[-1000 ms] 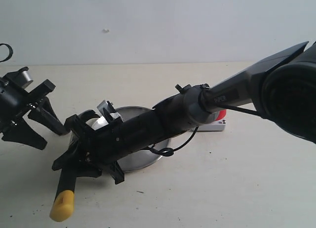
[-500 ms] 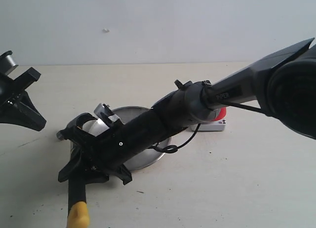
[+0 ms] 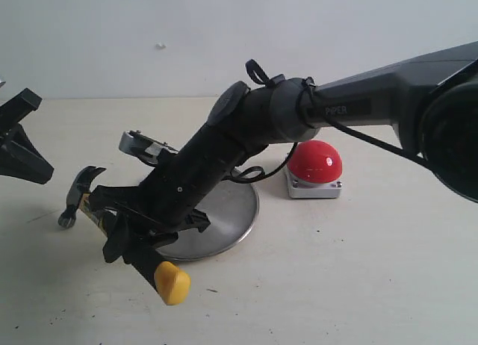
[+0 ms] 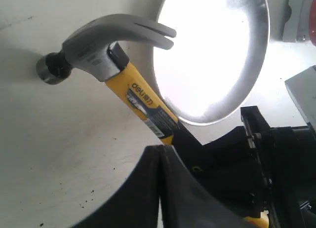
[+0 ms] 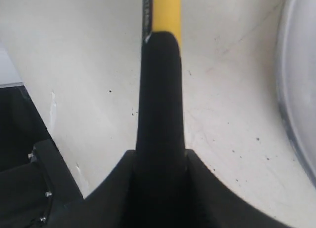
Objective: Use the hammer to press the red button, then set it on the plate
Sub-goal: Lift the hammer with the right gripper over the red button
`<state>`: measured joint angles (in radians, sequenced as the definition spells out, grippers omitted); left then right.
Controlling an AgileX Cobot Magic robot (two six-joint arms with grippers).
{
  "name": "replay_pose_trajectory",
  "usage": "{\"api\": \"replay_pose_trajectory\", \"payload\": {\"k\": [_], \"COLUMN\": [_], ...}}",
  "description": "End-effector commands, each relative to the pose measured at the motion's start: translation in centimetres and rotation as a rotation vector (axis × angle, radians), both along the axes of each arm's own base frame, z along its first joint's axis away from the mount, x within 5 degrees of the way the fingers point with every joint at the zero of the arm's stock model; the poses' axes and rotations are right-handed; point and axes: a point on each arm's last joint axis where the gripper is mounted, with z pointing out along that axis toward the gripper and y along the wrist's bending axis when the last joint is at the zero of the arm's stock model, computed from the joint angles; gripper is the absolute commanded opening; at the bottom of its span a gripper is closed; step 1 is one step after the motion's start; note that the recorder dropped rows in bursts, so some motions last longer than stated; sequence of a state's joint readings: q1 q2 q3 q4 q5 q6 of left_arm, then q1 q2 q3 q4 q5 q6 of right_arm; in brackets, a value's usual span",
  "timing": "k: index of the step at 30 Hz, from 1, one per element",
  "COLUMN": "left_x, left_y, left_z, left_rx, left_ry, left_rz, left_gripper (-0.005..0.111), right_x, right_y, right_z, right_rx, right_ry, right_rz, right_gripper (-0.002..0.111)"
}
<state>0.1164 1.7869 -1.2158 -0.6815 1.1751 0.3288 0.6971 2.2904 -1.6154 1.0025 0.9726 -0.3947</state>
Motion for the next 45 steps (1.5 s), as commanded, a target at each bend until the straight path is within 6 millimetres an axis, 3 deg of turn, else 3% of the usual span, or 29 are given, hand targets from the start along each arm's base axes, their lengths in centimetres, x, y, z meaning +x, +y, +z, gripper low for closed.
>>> {"api": "replay_pose_trajectory", "payload": {"k": [1, 9, 19, 27, 38, 45], "left_x": [0.1, 0.1, 0.1, 0.1, -0.2, -0.3], "left_y": [0.1, 0.4, 0.5, 0.7, 4.3, 4.7], "left_z": [0.4, 0.3, 0.2, 0.1, 0.1, 0.2], "left_rx": [0.008, 0.043, 0.058, 0.084, 0.078, 0.073], "left_ry": [-0.026, -0.031, -0.040, -0.037, -0.020, -0.015], "left_rz": [-0.001, -0.011, -0.009, -0.020, 0.079, 0.087], "left_gripper": [0.000, 0.000, 0.000, 0.000, 0.000, 0.000], "right_x": [-0.3, 0.1, 0.8, 0.8, 1.1, 1.2], "right_y": [0.0, -0.1, -0.6, 0.6, 0.9, 0.7], "right_z": [1.1, 2.5, 4.0, 5.5, 8.2, 10.9], "right_rx": [-0.028, -0.031, -0.177, -0.161, -0.090, -0.039], "right_ry": [-0.029, -0.099, -0.220, -0.310, -0.444, -0.542], "right_rz": [0.048, 0.062, 0.169, 0.192, 0.147, 0.107], "right_gripper": [0.000, 0.000, 0.000, 0.000, 0.000, 0.000]}}
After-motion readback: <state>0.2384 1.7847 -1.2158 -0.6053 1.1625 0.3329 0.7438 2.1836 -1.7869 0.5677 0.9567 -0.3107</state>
